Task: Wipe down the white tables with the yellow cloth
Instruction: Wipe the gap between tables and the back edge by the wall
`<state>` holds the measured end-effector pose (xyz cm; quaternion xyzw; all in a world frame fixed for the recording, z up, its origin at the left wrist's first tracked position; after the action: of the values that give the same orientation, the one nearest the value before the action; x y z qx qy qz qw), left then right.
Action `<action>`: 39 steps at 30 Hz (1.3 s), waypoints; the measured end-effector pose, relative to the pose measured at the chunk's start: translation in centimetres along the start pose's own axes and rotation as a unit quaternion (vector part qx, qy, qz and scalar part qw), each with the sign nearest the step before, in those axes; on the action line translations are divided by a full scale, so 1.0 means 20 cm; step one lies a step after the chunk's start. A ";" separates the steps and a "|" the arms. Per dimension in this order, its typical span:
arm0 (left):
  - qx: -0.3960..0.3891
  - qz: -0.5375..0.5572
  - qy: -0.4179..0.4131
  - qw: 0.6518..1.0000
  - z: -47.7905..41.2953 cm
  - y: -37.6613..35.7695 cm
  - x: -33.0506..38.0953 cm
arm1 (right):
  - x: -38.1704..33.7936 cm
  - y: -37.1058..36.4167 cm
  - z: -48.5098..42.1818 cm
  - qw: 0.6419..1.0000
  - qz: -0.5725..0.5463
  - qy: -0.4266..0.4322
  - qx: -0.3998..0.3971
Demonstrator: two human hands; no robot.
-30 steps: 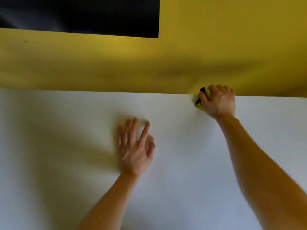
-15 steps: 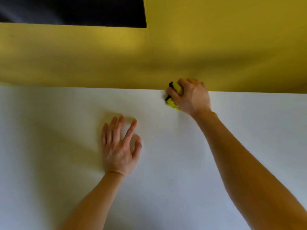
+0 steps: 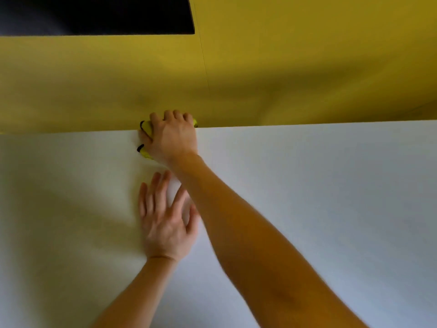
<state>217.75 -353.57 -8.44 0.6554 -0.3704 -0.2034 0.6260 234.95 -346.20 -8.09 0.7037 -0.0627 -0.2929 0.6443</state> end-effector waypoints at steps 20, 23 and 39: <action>0.009 0.017 0.020 1.000 -0.01 0.01 0.02 | 0.28 0.08 0.21 0.997 0.041 -0.041 0.050; 0.008 0.013 0.020 1.000 -0.02 0.00 0.01 | 0.70 0.18 0.43 0.993 0.038 -0.053 0.103; -0.010 -0.033 -0.014 0.999 -0.02 0.01 0.03 | 0.41 0.13 0.30 0.999 0.038 -0.015 0.032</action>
<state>218.40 -353.81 -8.08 0.6581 -0.3549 -0.2369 0.6204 239.48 -355.55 -8.27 0.7164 -0.1087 -0.2766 0.6312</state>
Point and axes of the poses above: each hand's wrist, its own z-axis away from the middle knuckle, its own y-axis out of the back of the hand, x = y × z, the point moved 4 cm from there along -z, towards the middle knuckle, and after that the axes turned 11 degrees about y, right-handed, at the moved point
